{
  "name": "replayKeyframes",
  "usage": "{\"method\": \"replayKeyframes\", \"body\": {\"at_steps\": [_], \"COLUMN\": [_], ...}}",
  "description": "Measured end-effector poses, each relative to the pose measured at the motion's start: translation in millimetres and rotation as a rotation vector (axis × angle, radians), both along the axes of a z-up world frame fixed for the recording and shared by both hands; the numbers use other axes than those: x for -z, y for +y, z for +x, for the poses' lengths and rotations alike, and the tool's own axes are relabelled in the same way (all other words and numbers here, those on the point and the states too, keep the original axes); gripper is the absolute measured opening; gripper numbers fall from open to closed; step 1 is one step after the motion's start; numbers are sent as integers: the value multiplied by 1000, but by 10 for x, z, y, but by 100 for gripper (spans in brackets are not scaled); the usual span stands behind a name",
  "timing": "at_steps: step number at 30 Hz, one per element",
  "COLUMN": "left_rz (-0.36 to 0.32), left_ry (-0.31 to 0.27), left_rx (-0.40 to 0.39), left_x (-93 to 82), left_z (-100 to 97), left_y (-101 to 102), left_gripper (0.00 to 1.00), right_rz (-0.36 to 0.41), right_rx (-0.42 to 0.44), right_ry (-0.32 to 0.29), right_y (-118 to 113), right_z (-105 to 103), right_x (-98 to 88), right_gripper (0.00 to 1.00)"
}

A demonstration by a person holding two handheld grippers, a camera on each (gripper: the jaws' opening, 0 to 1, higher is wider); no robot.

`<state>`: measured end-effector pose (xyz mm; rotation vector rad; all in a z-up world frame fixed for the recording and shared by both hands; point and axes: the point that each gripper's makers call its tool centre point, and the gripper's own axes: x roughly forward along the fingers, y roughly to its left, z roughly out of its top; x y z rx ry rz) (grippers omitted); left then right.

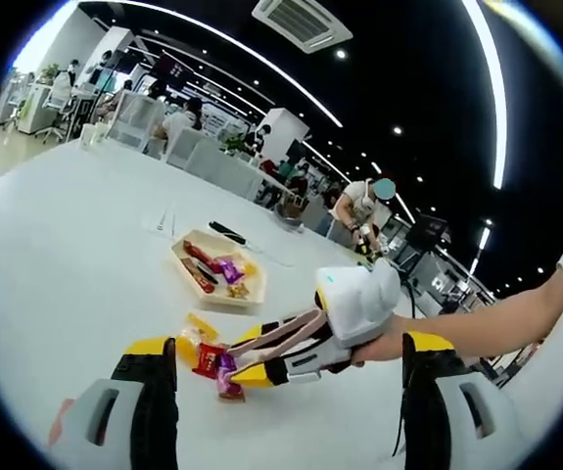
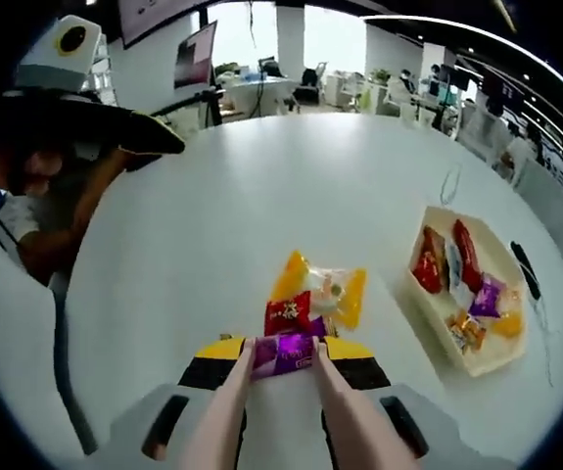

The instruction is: Place the target food into the container with the food tongs after gripping and lifting it, then release it inside without dropping or visibly crushing the food.

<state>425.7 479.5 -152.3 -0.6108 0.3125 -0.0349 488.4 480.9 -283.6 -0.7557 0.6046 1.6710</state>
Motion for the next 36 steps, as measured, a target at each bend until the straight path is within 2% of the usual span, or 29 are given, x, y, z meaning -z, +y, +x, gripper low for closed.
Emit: {"method": "replayKeyframes", "body": {"at_steps": [1,4,6,7,9,13,15,17,23,25,26,29,31,36], "left_rz": [0,-14,-34,-35,-34,-29,-18,-5,26,37,41,45,43,41], "left_ry": [1,-10,-35,-40,-41,-37,-34,-30,-5,2,6,15,17,17], "left_rx": [3,4,-8,-16,-24,-29,-23,-19,-11,-9,-8,-14,-16,-29], "left_x": [0,-37,-93,-100,-93,-86,-99,-103,-51,-39,-29,-3,2,3], "left_z": [-4,-20,-35,-48,-53,-53,-54,-64,-119,-140,-152,-182,-190,-195], "left_y": [-8,-13,3,22,46,72,66,55,29,26,28,51,62,115], "left_gripper": [96,99,99,99,99,99,98,98,98,97,97,97,97,96], "right_rz": [3,8,53,77,77,50,29,14,6,10,6,8,-1,0], "right_rx": [-44,-86,-48,-2,69,196,234,301,402,458,546,597,602,535], "right_ry": [-8,-131,-98,-59,-47,-39,-58,-40,-36,0,86,144,127,102], "right_y": [-17,-27,-7,11,3,-28,-45,-69,-66,-59,-36,7,15,32], "right_z": [-1,99,54,38,82,141,180,179,237,262,279,295,320,263], "right_x": [-8,-43,-142,-199,-232,-171,-118,-93,22,2,25,48,77,133], "right_gripper": [28,27,28,28,29,29,29,28,28,29,29,29,29,28]}}
